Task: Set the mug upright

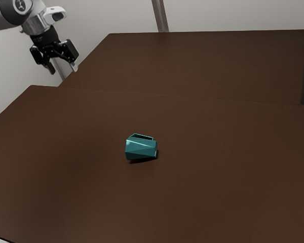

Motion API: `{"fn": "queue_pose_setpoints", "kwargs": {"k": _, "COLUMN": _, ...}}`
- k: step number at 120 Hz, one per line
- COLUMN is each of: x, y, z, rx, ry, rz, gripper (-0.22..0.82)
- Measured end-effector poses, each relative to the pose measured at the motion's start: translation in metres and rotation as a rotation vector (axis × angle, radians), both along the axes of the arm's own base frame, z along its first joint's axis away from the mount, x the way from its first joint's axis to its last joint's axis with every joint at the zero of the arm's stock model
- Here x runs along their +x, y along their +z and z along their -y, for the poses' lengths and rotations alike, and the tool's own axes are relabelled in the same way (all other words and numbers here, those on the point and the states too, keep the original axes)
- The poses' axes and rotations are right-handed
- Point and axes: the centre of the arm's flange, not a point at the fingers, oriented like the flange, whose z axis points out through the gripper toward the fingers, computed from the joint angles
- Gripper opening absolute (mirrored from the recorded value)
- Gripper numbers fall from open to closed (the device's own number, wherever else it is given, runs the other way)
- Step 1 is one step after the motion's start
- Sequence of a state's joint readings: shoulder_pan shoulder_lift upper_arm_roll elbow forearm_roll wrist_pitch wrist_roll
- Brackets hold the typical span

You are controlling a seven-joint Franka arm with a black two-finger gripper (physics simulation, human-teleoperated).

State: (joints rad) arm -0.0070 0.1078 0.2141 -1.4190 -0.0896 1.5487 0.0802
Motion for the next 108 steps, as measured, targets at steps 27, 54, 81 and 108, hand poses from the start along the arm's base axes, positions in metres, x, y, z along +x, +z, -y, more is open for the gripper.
{"fn": "queue_pose_setpoints", "kwargs": {"k": 27, "x": -0.021, "y": -0.095, "z": 0.005, "rx": -0.167, "ry": 0.027, "rz": -0.095, "gripper": 0.59}}
{"fn": "queue_pose_setpoints", "kwargs": {"k": 54, "x": -0.046, "y": -0.226, "z": 0.008, "rx": -0.610, "ry": 0.189, "rz": -0.082, "gripper": 0.59}}
{"fn": "queue_pose_setpoints", "kwargs": {"k": 81, "x": -0.051, "y": -0.297, "z": 0.026, "rx": -0.858, "ry": 0.253, "rz": 0.008, "gripper": 0.58}}
{"fn": "queue_pose_setpoints", "kwargs": {"k": 108, "x": -0.048, "y": -0.325, "z": 0.007, "rx": -0.929, "ry": 0.249, "rz": 0.133, "gripper": 0.59}}
